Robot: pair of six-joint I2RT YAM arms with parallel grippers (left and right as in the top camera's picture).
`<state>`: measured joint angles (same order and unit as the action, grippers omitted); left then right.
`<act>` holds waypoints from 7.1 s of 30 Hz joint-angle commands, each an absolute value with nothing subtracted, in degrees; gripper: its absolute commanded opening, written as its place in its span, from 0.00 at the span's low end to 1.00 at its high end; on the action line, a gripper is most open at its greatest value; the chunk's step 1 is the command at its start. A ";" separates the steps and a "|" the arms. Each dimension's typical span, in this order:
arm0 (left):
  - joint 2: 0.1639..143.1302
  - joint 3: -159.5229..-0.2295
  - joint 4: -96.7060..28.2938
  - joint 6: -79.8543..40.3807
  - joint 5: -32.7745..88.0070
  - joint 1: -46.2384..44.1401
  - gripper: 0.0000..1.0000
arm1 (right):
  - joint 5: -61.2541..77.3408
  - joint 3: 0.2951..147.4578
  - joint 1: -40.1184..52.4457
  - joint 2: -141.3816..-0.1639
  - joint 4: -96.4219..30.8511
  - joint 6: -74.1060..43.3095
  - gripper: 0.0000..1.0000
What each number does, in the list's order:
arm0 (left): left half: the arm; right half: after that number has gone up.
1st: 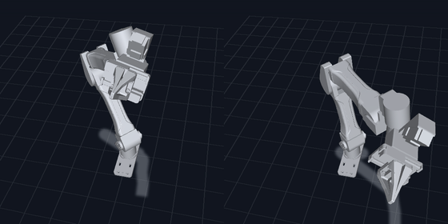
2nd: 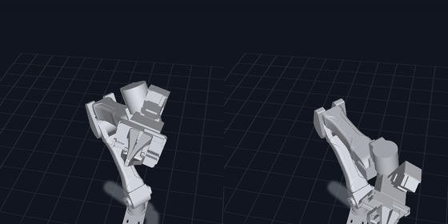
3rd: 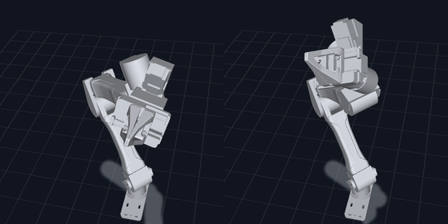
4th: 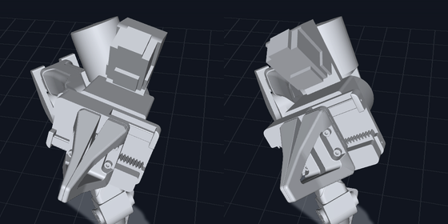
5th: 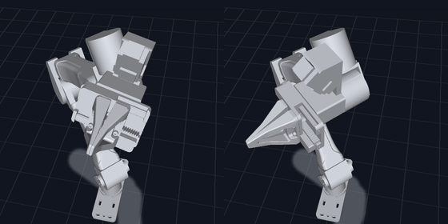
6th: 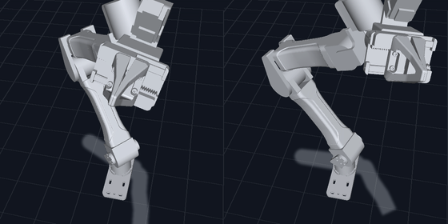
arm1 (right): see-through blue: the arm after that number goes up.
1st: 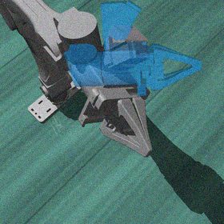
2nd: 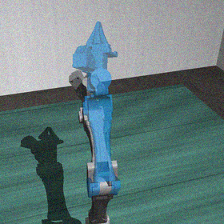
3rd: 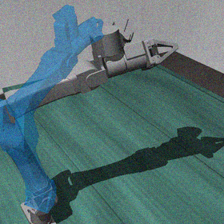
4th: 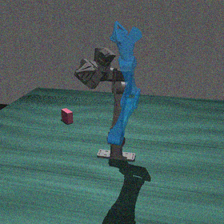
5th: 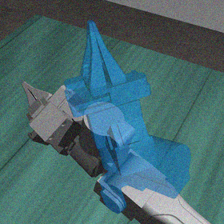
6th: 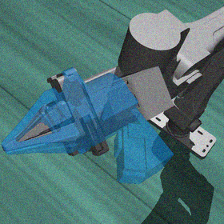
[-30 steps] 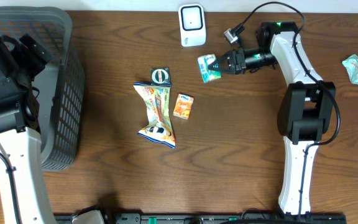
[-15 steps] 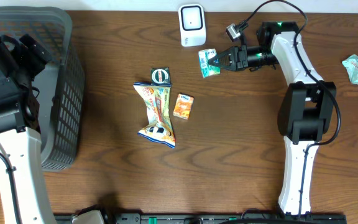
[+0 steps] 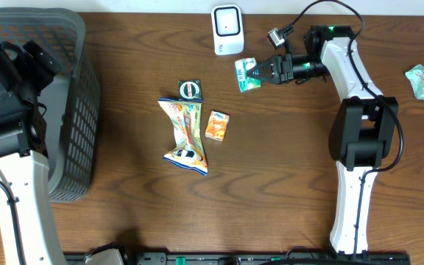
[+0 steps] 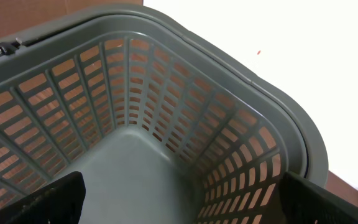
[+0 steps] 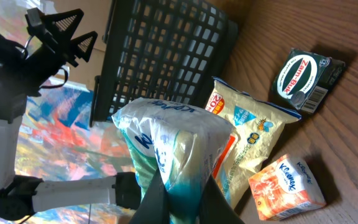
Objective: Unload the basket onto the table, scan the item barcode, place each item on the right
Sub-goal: 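Grasp the second light-green pack and pull it right, then hold the second light-green pack against the scanner window, then carry the pack to the far right and release it beside the first, then move the right gripper to the orange Kleenex pack and grasp it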
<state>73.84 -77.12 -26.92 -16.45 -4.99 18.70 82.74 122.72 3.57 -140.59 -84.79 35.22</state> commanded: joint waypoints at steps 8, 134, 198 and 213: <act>73.87 -78.02 -26.92 -15.88 -5.15 18.96 0.98 | 83.90 122.56 4.12 -138.98 -84.40 36.51 0.01; 73.87 -78.02 -26.94 -15.88 -5.13 18.96 0.98 | -11.79 132.73 -14.06 -143.37 -63.20 -0.80 0.88; 73.87 -78.02 -26.94 -15.88 -5.13 18.96 0.98 | -7.14 125.54 30.50 -143.24 -76.82 -7.88 0.09; 73.87 -78.02 -26.94 -15.88 -5.13 18.96 0.98 | -9.13 126.23 24.29 -141.73 -90.43 -6.46 0.29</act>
